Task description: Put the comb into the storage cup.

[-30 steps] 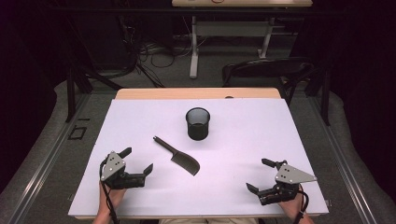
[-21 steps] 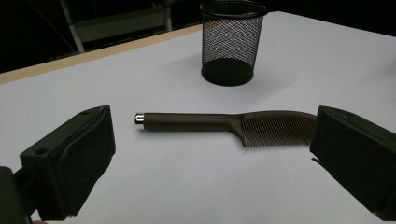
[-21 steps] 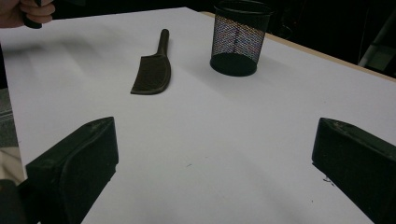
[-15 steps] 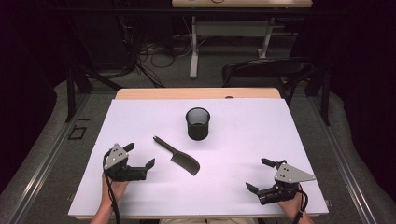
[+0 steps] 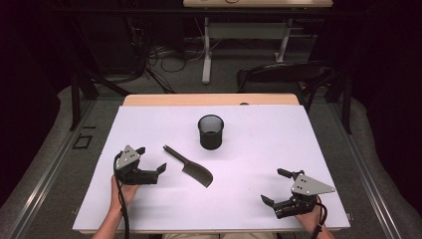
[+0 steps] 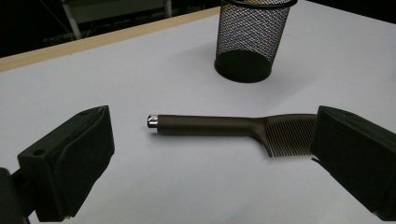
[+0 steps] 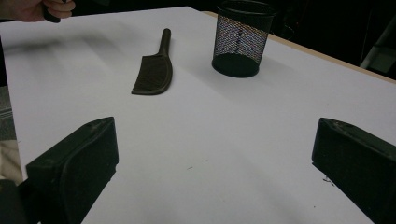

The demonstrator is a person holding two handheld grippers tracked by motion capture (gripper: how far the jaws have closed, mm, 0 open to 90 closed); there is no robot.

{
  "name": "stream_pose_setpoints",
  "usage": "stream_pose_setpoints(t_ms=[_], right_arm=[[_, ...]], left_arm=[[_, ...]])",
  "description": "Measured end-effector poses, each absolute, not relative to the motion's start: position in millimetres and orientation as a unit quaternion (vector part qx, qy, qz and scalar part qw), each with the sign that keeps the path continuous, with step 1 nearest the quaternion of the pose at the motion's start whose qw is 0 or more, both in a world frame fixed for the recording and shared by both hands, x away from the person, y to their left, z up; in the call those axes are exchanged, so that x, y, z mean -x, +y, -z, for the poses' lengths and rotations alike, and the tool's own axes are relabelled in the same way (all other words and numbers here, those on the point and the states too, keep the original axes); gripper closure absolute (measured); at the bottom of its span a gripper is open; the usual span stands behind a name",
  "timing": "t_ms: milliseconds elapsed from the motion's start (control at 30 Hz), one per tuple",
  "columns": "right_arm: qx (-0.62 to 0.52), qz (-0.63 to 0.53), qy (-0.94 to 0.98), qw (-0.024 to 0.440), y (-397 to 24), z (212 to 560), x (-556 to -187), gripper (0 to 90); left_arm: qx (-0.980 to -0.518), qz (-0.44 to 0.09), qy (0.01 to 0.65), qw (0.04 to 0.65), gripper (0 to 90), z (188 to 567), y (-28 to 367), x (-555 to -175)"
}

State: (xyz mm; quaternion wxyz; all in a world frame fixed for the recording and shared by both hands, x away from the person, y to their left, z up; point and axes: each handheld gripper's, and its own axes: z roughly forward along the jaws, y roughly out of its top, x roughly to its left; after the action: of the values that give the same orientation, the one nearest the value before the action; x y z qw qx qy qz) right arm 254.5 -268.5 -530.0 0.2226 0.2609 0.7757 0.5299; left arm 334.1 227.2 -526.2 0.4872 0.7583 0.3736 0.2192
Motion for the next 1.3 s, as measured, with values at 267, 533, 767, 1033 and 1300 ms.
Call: stream_pose_setpoints(t_ms=[267, 533, 767, 1033, 1300], right_arm=[[-0.262, -0.528, 0.778, 0.219, -269.7, 530.3, -254.1, 0.3], [-0.260, -0.528, 0.778, 0.218, -267.8, 530.3, -253.3, 0.3], [-0.259, -0.528, 0.779, 0.217, -268.2, 530.6, -253.0, 0.4], [-0.259, -0.527, 0.779, 0.219, -268.4, 530.6, -252.9, 0.4], [-0.263, -0.525, 0.780, 0.217, -269.1, 531.0, -253.3, 0.5]], left_arm=[[-0.760, -0.224, 0.378, 0.478, 0.0, 522.4, 225.3, -342.7], [-0.763, -0.227, 0.382, 0.468, 0.0, 517.5, 220.9, -353.7], [-0.767, -0.228, 0.383, 0.460, 0.0, 514.1, 217.5, -364.0], [-0.771, -0.227, 0.386, 0.452, 0.0, 512.8, 214.7, -374.1], [-0.777, -0.222, 0.388, 0.443, 0.0, 514.3, 209.5, -383.9]])
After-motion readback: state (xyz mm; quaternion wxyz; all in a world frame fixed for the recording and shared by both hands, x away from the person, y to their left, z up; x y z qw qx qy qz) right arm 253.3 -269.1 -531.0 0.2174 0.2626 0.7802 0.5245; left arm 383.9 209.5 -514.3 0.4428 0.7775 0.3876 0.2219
